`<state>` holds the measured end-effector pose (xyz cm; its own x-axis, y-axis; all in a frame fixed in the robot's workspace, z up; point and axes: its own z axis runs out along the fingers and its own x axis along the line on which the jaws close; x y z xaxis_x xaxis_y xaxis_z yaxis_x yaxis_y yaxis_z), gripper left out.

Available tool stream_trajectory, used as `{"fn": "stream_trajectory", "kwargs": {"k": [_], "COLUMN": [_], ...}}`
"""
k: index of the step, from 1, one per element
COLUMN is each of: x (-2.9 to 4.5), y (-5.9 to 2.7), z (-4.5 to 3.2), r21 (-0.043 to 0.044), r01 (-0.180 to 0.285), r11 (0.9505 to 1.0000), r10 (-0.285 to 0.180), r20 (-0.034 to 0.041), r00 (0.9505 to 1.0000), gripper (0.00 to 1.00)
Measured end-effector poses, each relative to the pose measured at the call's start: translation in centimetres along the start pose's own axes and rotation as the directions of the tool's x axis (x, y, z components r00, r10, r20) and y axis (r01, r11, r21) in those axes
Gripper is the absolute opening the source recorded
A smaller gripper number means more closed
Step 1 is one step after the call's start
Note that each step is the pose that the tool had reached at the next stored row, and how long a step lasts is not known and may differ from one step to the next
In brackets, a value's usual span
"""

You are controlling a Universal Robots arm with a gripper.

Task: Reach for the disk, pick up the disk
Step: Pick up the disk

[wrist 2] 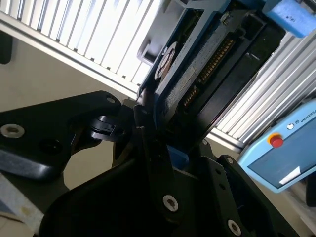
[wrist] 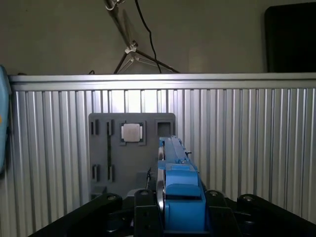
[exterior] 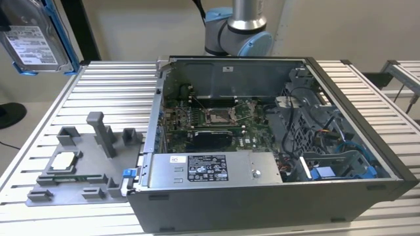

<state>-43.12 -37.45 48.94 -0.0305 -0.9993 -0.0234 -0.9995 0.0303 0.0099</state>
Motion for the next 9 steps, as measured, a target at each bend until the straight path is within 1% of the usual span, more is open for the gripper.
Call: {"fn": "stream_trajectory", "kwargs": {"k": [5, 7, 9], "x": [-0.02, -0.03, -0.03], "y": [0.01, 0.01, 0.02], "z": [-0.71, -1.12, -1.31], "r21": [0.0002, 0.0002, 0.0005], "r01": [0.0, 0.0, 0.0], "r11": [1.0, 1.0, 1.0], "r10": [0.0, 0.0, 0.0], "r20": [0.0001, 0.0, 0.0001], "r00": [1.0, 1.0, 1.0], "gripper": [0.0, 0.0, 0.0]}}
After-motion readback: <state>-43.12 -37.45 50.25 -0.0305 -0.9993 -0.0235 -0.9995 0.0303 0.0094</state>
